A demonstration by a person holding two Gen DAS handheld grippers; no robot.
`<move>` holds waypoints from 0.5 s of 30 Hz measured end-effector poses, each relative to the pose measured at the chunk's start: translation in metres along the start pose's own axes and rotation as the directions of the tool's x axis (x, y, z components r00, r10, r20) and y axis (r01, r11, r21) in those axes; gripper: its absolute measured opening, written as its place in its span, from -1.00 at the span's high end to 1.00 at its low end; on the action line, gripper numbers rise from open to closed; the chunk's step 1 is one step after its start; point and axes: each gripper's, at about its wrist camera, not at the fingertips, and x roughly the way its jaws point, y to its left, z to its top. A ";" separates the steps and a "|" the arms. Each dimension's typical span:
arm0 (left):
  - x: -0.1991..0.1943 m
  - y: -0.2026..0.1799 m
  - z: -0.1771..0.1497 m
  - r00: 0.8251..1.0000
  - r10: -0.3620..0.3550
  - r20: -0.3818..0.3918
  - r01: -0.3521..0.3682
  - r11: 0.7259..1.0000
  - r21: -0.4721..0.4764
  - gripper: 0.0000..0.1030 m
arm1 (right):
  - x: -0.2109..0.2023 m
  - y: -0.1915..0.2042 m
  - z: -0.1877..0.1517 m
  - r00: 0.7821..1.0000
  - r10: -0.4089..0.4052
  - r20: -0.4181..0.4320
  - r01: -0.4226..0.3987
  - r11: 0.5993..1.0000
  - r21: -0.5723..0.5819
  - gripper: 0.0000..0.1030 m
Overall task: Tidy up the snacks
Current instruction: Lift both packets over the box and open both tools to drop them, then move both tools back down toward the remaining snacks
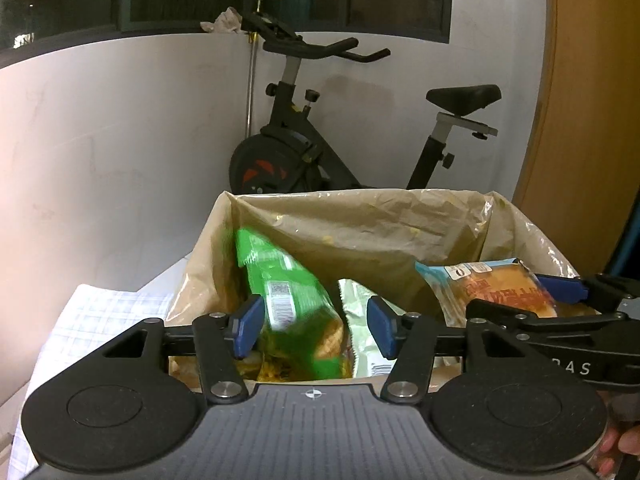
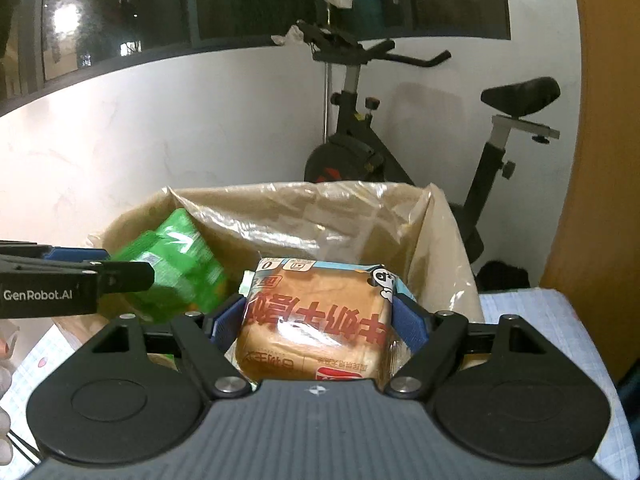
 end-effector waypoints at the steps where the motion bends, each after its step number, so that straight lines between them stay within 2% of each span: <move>1: 0.000 0.001 0.000 1.000 -0.001 0.000 0.001 1.000 -0.001 -0.26 | -0.001 0.001 -0.001 1.000 0.001 -0.003 -0.001 1.000 -0.004 -0.57; 3: -0.004 0.004 -0.001 1.000 -0.008 0.004 0.008 1.000 -0.012 -0.46 | -0.002 0.002 0.000 1.000 0.004 -0.006 -0.004 1.000 -0.003 -0.58; 5: -0.009 0.008 -0.003 1.000 -0.013 0.016 0.013 1.000 -0.018 -0.54 | -0.005 0.002 0.000 1.000 0.013 -0.006 -0.013 1.000 0.005 -0.61; 11: -0.034 0.019 -0.008 0.998 -0.024 0.065 0.023 1.000 0.010 -0.55 | -0.024 0.001 -0.002 0.999 0.041 0.026 -0.042 0.999 0.030 -0.66; 15: -0.057 0.032 -0.013 0.994 -0.035 0.103 0.035 0.999 0.005 -0.56 | -0.048 -0.003 -0.006 0.994 0.076 0.083 -0.080 0.995 0.051 -0.67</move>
